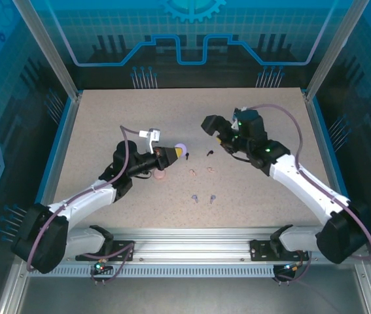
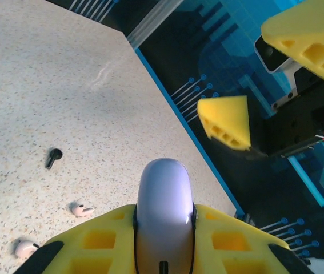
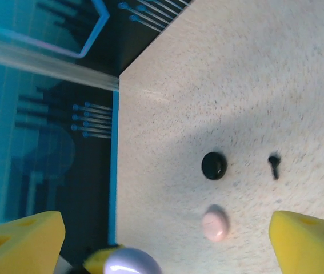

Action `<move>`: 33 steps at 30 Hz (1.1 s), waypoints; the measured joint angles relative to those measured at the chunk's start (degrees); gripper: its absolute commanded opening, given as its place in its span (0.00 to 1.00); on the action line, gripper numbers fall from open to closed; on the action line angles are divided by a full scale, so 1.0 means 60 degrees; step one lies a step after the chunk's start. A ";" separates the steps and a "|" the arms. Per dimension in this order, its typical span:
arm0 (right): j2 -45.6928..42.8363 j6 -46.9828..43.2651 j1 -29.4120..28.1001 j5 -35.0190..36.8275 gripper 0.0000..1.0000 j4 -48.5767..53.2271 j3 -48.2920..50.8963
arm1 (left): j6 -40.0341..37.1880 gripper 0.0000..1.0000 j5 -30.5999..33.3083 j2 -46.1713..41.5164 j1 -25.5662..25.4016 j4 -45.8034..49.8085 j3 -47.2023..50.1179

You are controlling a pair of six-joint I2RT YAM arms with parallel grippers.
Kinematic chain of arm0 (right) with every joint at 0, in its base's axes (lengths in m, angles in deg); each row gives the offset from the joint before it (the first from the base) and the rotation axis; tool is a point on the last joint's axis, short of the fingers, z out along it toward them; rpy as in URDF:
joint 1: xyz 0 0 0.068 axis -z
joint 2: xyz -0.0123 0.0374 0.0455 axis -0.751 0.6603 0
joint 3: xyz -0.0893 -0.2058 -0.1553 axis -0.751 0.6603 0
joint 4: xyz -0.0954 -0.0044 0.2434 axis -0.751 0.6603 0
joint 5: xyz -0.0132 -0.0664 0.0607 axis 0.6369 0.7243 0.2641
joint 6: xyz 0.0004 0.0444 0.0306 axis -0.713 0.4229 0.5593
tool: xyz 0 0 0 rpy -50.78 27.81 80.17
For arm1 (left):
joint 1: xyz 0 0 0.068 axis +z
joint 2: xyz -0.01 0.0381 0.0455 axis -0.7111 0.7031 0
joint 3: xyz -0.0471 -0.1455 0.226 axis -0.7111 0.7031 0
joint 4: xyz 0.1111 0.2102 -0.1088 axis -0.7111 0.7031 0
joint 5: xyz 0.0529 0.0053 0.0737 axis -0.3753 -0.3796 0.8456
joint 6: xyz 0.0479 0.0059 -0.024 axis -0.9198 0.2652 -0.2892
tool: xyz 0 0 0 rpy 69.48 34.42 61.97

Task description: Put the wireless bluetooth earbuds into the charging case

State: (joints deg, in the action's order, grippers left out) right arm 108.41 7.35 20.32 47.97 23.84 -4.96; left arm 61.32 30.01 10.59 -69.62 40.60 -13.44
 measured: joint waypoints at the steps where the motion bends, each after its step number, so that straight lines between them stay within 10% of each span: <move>1: -0.0211 -0.0710 0.0055 -0.0229 0.92 -0.0015 0.0157 | -0.0084 0.00 -0.0208 0.0044 0.0062 0.0120 -0.0117; 10: -0.0918 -0.4237 0.0011 -0.1876 0.87 -0.0033 0.1574 | -0.0423 0.00 -0.1596 0.0841 0.0175 0.0710 -0.0867; 33: 0.0590 -0.4692 -0.0911 -0.1854 0.75 -0.0787 0.1213 | -0.0441 0.00 -0.1956 0.0885 0.0186 0.0911 -0.1031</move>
State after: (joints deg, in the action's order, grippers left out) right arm 111.95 -20.80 14.85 36.84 19.12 2.32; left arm 58.67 18.28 15.90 -68.50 46.07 -19.62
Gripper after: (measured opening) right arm 0.765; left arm 0.217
